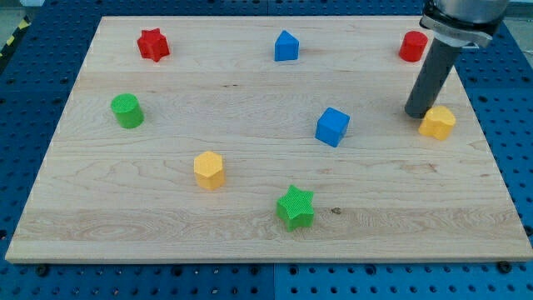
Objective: Push the cube at the bottom left of the board
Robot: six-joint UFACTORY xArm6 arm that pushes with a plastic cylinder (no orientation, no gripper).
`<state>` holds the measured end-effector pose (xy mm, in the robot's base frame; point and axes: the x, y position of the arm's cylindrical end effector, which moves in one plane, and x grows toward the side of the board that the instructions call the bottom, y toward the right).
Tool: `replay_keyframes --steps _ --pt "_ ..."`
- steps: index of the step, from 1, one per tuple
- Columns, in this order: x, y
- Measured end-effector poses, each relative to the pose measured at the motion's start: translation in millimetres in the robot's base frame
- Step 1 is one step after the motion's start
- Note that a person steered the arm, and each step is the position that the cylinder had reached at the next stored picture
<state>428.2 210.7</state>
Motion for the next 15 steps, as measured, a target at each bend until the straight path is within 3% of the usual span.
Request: replay_keyframes --steps 2,3,5,7,9,10,12,15 --pt "8.3 -5.7" --pt "-10.8 -36.1" --pt "31.7 -72.0" --pt "16.9 -203.7" --pt "-0.9 -114.8" --pt "-28.6 -139.6" --pt "1.9 -257.4" --pt "-1.7 -301.0"
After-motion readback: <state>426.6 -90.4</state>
